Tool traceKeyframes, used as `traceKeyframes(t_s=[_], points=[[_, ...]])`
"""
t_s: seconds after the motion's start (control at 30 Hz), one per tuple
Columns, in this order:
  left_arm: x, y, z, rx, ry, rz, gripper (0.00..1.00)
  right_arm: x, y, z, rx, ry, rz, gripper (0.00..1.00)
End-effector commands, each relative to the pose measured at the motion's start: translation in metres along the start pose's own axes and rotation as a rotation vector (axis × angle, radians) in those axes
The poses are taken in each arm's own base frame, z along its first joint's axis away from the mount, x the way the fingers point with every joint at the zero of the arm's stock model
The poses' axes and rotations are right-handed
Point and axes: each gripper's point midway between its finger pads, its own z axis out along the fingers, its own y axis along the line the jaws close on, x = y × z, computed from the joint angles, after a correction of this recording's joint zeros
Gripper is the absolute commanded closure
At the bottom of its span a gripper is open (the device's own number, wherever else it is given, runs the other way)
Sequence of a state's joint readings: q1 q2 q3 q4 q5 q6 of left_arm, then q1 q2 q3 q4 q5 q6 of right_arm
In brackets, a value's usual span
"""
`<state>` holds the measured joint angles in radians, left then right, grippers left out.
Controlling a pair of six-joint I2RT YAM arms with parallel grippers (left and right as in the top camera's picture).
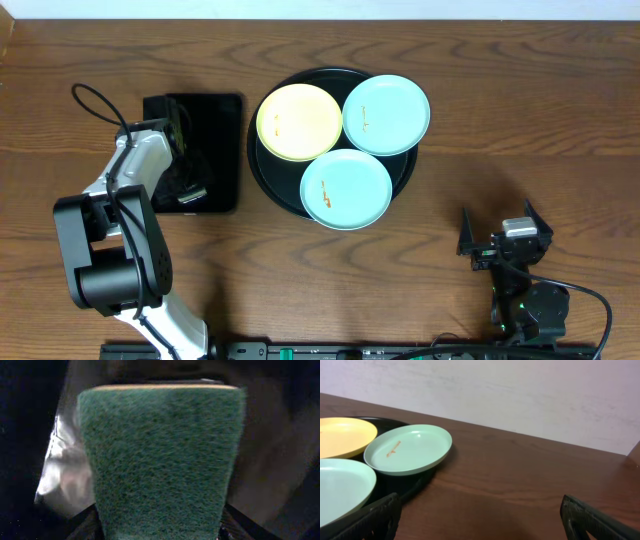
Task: Clean dirty plates on tray and stack at the side
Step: 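Close the left gripper on the green sponge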
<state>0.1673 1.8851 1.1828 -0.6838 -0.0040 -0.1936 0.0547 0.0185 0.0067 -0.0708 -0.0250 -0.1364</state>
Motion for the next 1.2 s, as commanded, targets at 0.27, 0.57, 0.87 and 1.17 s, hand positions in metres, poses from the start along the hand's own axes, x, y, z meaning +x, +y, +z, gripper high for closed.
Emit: traceKeyframes(t_s=[0.27, 0.57, 0.87, 1.17], points=[[-0.0127, -0.0018, -0.0002, 0.003, -0.045, -0.002, 0.34, 0.0013, -0.006, -0.0003, 0.027, 0.004, -0.005, 0.01], [-0.0134, -0.0021, -0.0002, 0.004, -0.048, -0.002, 0.34, 0.0013, -0.006, -0.0003, 0.027, 0.004, -0.005, 0.01], [-0.012, -0.0018, 0.0006, 0.003, -0.045, -0.002, 0.41, 0.0013, -0.006, -0.0003, 0.027, 0.004, -0.005, 0.01], [-0.0157, -0.0027, 0.0004, 0.007, -0.06, -0.003, 0.44, 0.0013, -0.006, -0.0003, 0.027, 0.004, -0.005, 0.01]])
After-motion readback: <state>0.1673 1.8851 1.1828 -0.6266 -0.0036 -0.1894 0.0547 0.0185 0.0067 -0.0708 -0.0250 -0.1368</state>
